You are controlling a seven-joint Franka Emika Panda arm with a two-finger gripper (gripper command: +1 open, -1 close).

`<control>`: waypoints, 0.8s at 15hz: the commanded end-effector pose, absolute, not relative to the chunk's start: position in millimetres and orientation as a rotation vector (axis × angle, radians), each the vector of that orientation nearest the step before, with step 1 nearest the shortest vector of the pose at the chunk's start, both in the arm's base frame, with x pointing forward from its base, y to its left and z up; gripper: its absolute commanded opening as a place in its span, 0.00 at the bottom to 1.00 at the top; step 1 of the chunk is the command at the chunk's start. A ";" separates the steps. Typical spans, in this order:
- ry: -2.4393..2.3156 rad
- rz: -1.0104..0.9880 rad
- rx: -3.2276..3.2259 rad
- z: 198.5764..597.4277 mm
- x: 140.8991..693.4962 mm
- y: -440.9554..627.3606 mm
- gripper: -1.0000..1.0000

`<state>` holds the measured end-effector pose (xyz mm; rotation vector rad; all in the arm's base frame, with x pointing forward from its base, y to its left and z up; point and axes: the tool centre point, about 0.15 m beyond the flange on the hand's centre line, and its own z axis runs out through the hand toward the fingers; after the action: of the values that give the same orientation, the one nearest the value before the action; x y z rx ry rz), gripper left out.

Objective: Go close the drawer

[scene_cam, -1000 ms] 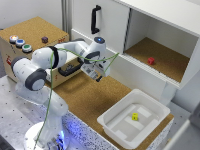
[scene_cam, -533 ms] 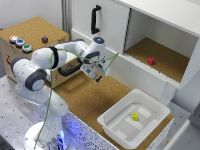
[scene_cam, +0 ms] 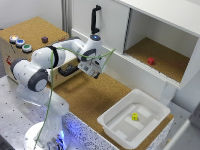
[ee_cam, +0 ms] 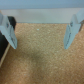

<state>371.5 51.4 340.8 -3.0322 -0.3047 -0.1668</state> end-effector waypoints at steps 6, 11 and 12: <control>-0.300 -0.208 -2.970 323.9 354.5 119.4 0.00; -0.375 -0.212 -3.001 322.5 356.1 159.5 0.00; -0.385 -0.203 -3.007 319.6 358.9 168.0 0.00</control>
<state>358.6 117.3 336.2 -2.9409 -0.3676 -0.1493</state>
